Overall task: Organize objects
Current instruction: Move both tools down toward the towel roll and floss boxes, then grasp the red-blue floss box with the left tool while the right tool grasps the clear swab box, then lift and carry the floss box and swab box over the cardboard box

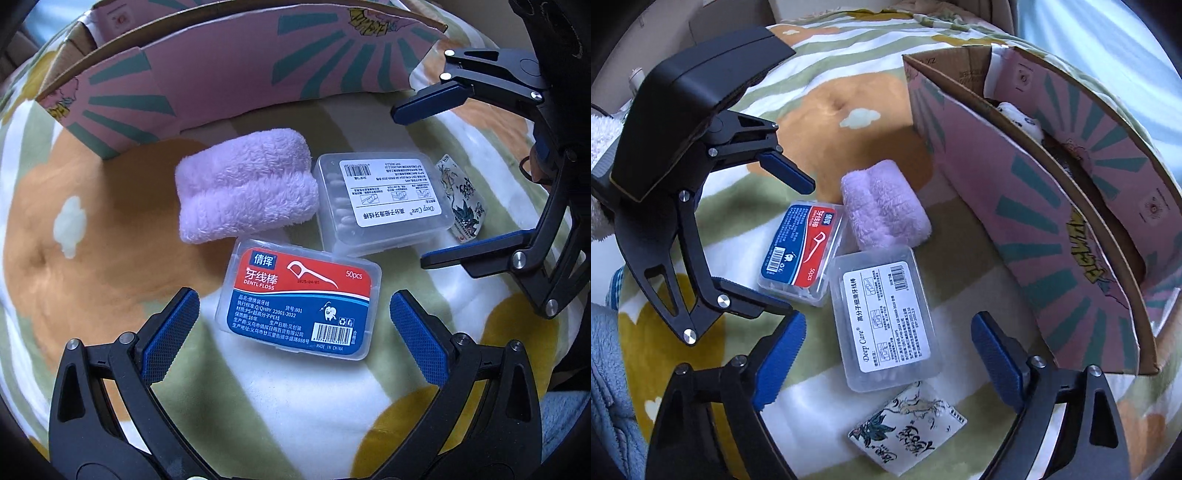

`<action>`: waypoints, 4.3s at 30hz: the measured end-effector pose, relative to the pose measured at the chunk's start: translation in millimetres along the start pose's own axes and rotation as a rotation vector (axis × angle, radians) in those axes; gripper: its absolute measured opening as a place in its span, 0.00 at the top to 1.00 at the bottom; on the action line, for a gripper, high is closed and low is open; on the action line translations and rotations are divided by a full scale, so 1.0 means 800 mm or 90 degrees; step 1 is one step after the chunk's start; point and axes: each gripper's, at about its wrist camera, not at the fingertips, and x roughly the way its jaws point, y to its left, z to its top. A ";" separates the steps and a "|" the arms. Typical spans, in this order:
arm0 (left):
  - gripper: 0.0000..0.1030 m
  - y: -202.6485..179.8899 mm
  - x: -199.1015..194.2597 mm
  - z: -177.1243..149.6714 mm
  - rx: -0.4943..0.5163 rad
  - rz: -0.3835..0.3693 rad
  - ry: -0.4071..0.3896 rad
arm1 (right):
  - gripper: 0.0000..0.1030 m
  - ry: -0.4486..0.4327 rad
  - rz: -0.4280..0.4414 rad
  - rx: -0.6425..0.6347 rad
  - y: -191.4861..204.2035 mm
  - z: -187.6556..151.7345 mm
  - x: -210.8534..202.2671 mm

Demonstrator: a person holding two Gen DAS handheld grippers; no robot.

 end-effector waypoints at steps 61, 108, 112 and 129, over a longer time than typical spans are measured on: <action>0.21 -0.005 -0.304 0.049 -0.060 0.040 -0.109 | 0.48 0.028 -0.272 0.568 0.064 0.138 -0.265; 0.21 0.094 -0.296 0.171 -0.179 0.108 -0.151 | 0.48 0.152 -0.602 1.006 -0.021 0.070 -0.301; 0.21 0.114 -0.263 0.209 -0.186 0.097 -0.143 | 0.48 0.155 -0.603 1.035 -0.059 0.038 -0.288; 0.21 0.154 -0.067 0.314 -0.191 0.078 -0.061 | 0.48 0.227 -0.590 1.210 -0.151 -0.125 -0.192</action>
